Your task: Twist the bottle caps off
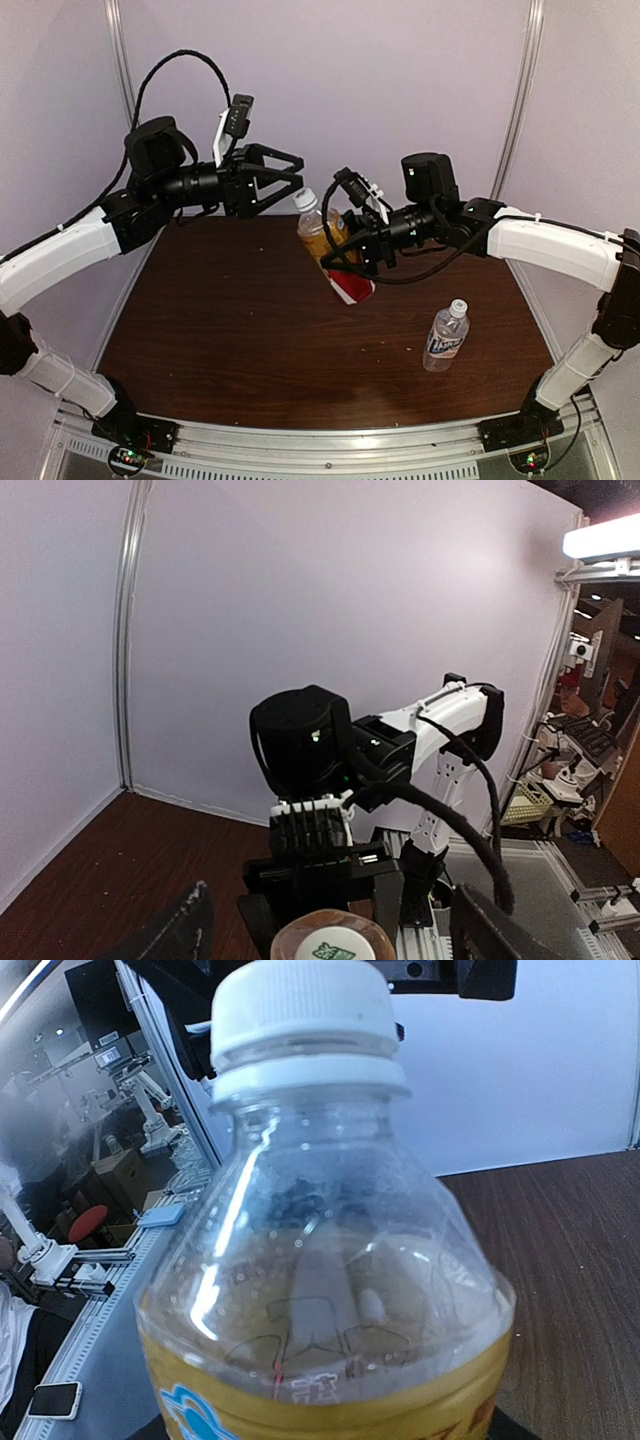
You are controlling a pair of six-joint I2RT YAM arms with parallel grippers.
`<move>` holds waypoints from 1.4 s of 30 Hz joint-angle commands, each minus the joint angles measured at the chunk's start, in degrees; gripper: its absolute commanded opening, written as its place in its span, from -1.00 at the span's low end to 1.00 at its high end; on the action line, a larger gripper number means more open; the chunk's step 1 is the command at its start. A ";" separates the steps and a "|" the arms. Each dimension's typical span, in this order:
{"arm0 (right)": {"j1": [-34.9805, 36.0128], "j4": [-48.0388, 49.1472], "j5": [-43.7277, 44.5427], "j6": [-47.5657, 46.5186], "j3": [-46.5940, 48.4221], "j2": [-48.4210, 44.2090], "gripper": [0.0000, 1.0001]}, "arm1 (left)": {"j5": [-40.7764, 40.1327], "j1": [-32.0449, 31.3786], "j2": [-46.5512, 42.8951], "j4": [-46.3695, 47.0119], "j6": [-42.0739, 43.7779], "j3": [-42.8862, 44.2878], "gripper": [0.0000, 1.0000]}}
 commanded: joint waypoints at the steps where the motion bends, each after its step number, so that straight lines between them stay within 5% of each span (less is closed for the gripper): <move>1: -0.04 3.54 -6.80 3.27 0.77 -0.12 0.27 | 8.04 0.56 0.87 6.36 0.43 -1.02 0.63; 10: 0.03 7.91 -10.04 7.16 0.33 0.98 0.27 | 13.28 0.56 4.37 13.81 -4.47 -1.66 0.26; 27: -0.06 7.31 -4.18 6.60 0.48 1.02 0.24 | 12.53 0.56 5.06 13.06 -4.89 -2.58 -0.62; 31: -0.16 3.05 3.67 4.80 1.79 0.83 0.25 | 5.44 0.56 4.04 7.84 -3.45 -2.07 -0.88; 34: -0.20 0.44 13.37 3.41 2.51 0.76 0.25 | -7.72 0.21 3.29 -0.09 -3.71 -0.31 -0.98; 42: 0.04 2.35 32.17 3.92 0.87 0.39 0.27 | -36.23 -5.81 2.36 -12.43 -9.41 4.42 -0.70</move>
